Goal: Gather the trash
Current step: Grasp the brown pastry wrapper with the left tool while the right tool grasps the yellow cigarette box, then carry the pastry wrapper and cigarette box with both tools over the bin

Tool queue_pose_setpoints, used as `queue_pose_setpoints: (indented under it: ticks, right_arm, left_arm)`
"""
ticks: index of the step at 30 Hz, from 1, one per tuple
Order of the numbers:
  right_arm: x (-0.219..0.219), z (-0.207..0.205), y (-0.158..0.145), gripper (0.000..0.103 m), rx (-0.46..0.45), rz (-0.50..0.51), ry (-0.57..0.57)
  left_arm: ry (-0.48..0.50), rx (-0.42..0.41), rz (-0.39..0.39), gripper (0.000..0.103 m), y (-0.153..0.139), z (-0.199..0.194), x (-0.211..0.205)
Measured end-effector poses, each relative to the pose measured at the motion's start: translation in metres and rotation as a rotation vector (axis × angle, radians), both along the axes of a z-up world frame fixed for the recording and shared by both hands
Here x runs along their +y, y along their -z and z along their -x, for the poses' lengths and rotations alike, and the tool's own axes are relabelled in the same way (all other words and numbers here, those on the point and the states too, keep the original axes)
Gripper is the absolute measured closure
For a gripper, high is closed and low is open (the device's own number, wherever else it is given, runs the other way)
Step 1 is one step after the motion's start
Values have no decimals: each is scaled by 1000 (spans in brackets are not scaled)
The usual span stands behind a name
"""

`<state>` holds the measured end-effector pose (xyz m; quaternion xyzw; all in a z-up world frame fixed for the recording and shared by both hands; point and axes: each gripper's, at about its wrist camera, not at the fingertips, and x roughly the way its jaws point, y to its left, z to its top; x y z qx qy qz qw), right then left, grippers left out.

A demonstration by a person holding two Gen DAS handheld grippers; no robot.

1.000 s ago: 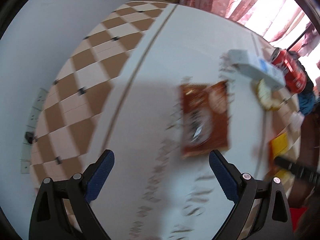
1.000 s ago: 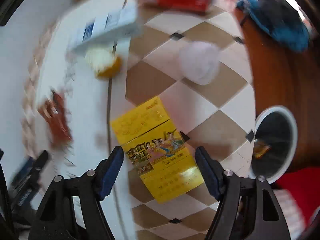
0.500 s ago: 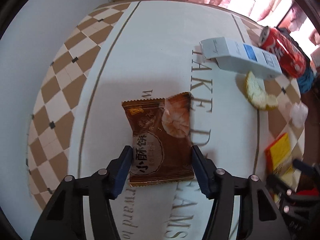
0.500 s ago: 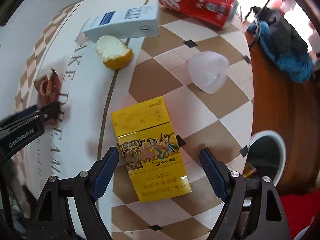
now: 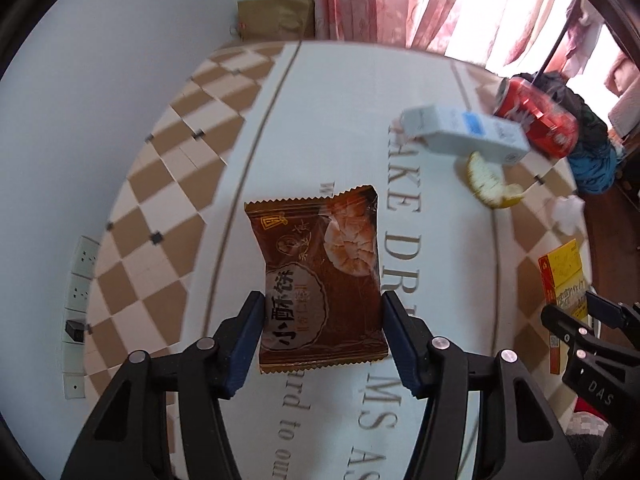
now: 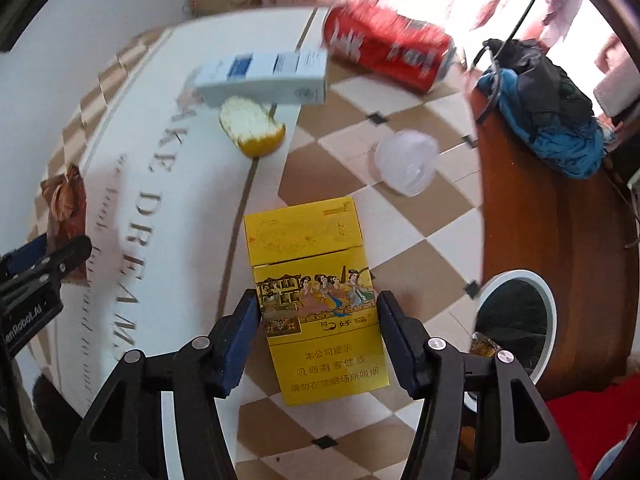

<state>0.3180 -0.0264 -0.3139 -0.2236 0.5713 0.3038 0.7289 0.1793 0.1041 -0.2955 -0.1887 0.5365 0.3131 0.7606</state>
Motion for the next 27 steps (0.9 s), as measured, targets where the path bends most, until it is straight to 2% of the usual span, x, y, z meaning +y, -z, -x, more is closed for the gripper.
queue_pose_setpoints:
  ticks: [6,10,17,22,27]
  right_arm:
    - [-28,10,-53,42,-29,-153,48]
    - [-60,11,-85,42,-55,-225,95]
    - [-154,-5,-144,42,-95,-335,211]
    - [-228,-31,-166,42,-127,-379,309]
    - [-300,-62,-155,42,-137,-372,422]
  left_arm:
    - [40,-77,-59,47,-49,8,-18]
    - [81,-141,-84,47,-89,11,-46]
    - [206,-236,-76,47,-135,-18,-111]
    - [341,-277,-51,47,-151,-67,-174]
    - [455,-263,16,47,-132,-125,-233]
